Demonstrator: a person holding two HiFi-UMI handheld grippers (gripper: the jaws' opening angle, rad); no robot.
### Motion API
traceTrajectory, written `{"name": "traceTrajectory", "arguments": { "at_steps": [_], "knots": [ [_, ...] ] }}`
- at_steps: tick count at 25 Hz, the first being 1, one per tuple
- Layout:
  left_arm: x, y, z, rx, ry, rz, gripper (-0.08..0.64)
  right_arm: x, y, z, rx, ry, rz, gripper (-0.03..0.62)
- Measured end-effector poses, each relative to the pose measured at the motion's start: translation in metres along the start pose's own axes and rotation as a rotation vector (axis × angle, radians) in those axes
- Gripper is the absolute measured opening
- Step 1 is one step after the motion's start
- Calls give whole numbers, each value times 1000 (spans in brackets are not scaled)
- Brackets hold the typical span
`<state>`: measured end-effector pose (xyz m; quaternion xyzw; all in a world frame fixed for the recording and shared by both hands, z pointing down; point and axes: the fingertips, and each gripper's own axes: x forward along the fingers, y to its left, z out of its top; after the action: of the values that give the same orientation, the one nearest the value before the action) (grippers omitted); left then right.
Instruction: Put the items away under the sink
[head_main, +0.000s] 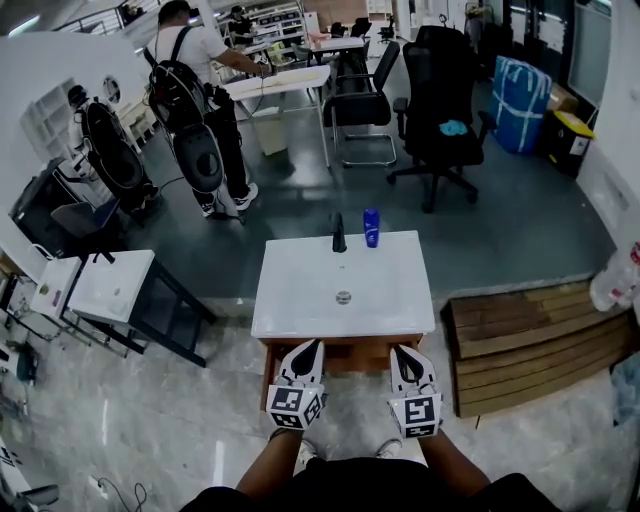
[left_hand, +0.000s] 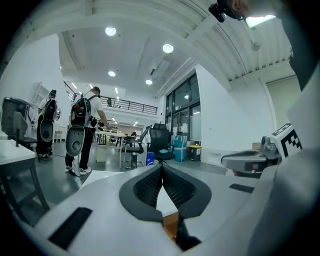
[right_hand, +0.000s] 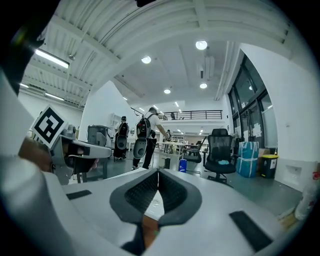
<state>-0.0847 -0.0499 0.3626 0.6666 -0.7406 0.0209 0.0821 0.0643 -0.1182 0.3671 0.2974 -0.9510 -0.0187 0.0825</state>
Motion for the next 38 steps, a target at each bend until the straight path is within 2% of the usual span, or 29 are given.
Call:
{"name": "traceTrajectory", "arguments": {
  "at_steps": [12,26,32,38],
  "knots": [
    [-2,-14,7,7,-19,-5,21,-3,2,11,-21,-34,25,20],
    [3,-44,5,20,-11,0,21,-13,-21,4,-17,-38,44,20],
    [10,-37,-1,21,16,9,21,16,-28,2,-17,-32,58,20],
    [40,-3,-8,2,31,9,21,78,-33,-2,11,-18,46,20]
  ]
}}
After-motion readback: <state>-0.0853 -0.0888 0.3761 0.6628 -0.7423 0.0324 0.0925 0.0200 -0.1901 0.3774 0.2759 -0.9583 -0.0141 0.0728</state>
